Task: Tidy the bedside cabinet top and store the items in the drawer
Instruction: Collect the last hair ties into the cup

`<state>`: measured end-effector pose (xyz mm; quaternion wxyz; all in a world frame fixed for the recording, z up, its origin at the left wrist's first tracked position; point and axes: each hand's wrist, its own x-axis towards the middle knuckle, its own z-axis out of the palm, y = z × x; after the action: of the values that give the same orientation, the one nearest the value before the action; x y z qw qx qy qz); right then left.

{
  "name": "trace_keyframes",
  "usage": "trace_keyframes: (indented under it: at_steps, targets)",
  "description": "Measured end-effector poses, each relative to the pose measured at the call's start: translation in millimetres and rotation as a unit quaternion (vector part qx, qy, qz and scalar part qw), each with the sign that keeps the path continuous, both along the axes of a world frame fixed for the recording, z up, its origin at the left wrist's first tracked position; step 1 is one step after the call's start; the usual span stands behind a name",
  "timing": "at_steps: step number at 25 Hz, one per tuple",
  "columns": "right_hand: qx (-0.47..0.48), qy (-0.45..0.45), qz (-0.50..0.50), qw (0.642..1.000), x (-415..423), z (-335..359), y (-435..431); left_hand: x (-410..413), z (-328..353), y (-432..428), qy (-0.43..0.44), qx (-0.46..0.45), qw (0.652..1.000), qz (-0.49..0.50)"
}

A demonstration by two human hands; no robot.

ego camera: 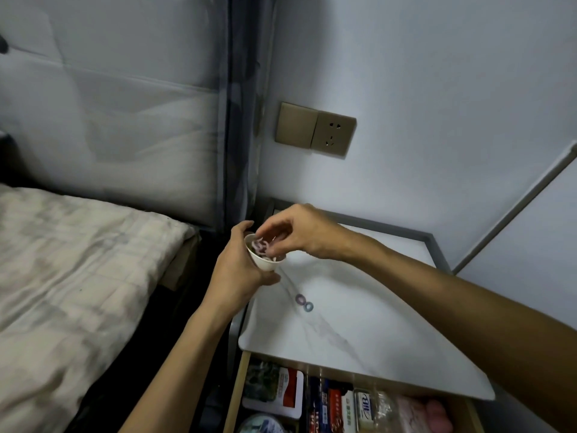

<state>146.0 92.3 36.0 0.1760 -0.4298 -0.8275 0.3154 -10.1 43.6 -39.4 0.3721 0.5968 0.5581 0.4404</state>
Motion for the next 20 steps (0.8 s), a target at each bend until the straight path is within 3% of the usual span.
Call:
trace_keyframes:
  at_steps: [4, 9, 12, 16, 20]
  targets:
    - [-0.029, 0.101, -0.042, 0.994, 20.2, 4.3, 2.0, -2.3, 0.8, 0.0, -0.021, 0.002, 1.000, 0.012]
    - [-0.059, 0.023, -0.114, 0.991, 47.8, -39.8, -6.0, -4.4, 3.2, -1.4, -0.025, 0.006, 1.000, 0.015]
    - [-0.092, 0.057, -0.150, 0.983, 51.8, -65.8, -8.5, -3.6, 3.7, -1.6, -0.019, 0.001, 1.000, 0.013]
    - [-0.033, -0.093, -0.135, 0.986, 57.7, -92.8, -12.7, -3.2, 4.0, -2.2, -0.004, -0.006, 1.000, 0.013]
    - [-0.016, -0.158, -0.060, 0.985, 63.6, -104.9, -23.6, -5.0, 4.6, -2.3, 0.003, -0.009, 1.000, 0.016]
